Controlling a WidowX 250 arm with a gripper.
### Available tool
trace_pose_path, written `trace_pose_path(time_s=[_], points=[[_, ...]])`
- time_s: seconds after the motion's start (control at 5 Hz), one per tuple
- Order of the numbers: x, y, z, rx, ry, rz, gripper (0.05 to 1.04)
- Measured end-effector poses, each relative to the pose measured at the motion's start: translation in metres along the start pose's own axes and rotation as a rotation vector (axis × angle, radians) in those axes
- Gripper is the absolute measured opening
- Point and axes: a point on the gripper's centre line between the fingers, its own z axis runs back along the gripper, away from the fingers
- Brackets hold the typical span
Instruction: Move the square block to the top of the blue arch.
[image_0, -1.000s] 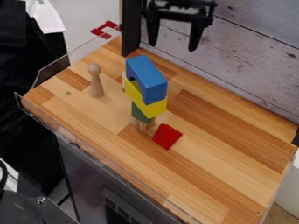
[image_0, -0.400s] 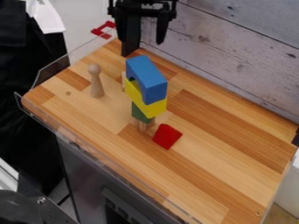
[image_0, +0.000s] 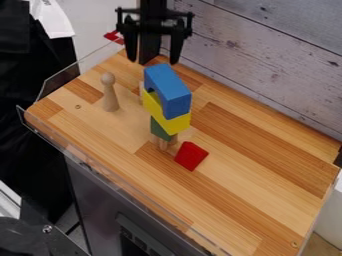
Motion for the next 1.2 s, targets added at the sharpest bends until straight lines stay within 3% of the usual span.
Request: trace_pose_path(time_s=[0.4, 1.0, 1.2], points=[[-0.004, 0.001, -0.029, -0.025, 0.041, 0.029, 0.999], [0.002, 0.015, -0.032, -0.036, 0.028, 0.065, 0.999], [0.001, 0.009, -0.041, -0.032, 0.052, 0.052, 0.999]])
